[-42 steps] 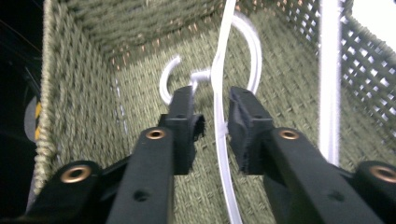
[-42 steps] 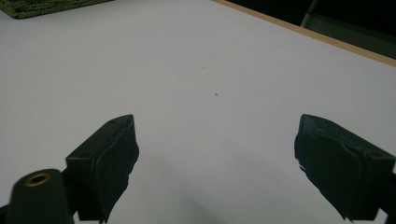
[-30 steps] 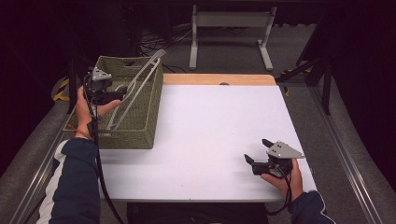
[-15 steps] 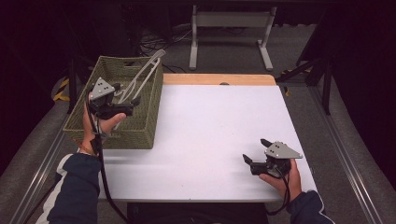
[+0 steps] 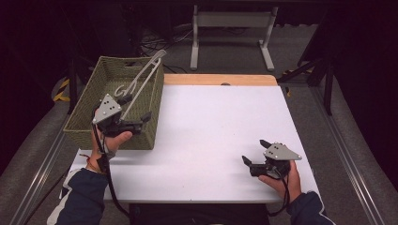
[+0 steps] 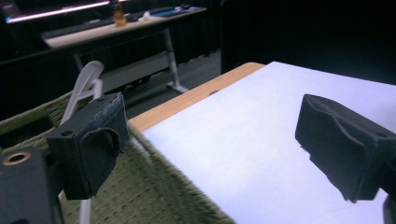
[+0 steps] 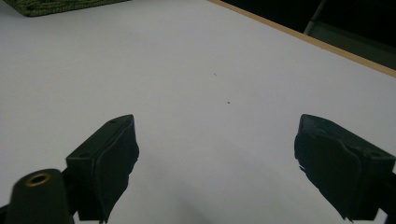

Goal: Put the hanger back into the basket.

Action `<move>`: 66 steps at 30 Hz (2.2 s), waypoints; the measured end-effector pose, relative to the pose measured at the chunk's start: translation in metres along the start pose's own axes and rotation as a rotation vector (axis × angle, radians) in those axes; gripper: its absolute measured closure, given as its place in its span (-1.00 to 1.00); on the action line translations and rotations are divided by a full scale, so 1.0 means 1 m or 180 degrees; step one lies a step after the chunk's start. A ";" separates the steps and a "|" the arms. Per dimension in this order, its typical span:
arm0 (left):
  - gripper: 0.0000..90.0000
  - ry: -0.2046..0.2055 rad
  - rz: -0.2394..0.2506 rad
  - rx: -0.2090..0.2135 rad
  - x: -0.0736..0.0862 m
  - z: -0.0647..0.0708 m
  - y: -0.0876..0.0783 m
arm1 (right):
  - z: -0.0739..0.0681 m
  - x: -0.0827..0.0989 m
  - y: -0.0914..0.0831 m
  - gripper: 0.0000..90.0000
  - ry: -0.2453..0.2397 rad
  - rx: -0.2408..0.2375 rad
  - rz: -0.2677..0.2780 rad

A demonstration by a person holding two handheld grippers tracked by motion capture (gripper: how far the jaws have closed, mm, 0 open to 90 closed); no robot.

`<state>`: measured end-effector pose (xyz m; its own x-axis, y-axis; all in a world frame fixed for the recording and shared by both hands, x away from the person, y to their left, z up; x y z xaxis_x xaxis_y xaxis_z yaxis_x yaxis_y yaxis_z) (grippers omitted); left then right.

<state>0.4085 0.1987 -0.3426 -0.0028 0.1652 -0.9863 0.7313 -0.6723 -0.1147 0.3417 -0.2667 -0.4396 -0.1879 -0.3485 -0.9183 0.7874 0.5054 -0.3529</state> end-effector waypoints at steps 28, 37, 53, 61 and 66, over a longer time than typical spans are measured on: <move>-0.79 0.0364 -0.0038 0.0529 0.031 0.079 -0.005 | -0.015 -0.006 -0.001 -0.70 -0.0102 0.0010 0.0075; -0.85 0.0343 -0.0199 0.0613 0.055 0.089 -0.010 | -0.021 -0.007 -0.002 -0.71 -0.0123 -0.0020 0.0088; -0.85 0.0264 -0.0478 0.0475 0.097 0.083 -0.035 | -0.023 -0.004 -0.002 -0.71 -0.0213 0.0001 0.0055; -0.85 0.0139 -0.0477 0.0361 0.101 0.073 -0.040 | -0.024 -0.005 -0.003 -0.71 -0.0229 -0.0018 0.0073; -0.85 0.0093 -0.0467 0.0368 0.101 0.071 -0.038 | -0.024 -0.004 -0.004 -0.71 -0.0248 -0.0014 0.0076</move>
<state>0.3317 0.1895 -0.4468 -0.0826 0.2874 -0.9542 0.6413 -0.7176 -0.2716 0.3256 -0.2485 -0.4393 -0.1227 -0.3966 -0.9097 0.7884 0.5178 -0.3321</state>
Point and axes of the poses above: each handheld gripper's, and its own axes: y roughly forward along the jaws, x roughly out of its underside, z roughly to its right, the point moved 1 cm from there along y, roughly forward along the jaws, and after that the axes turned 6 degrees about z, right-handed, at the moved point
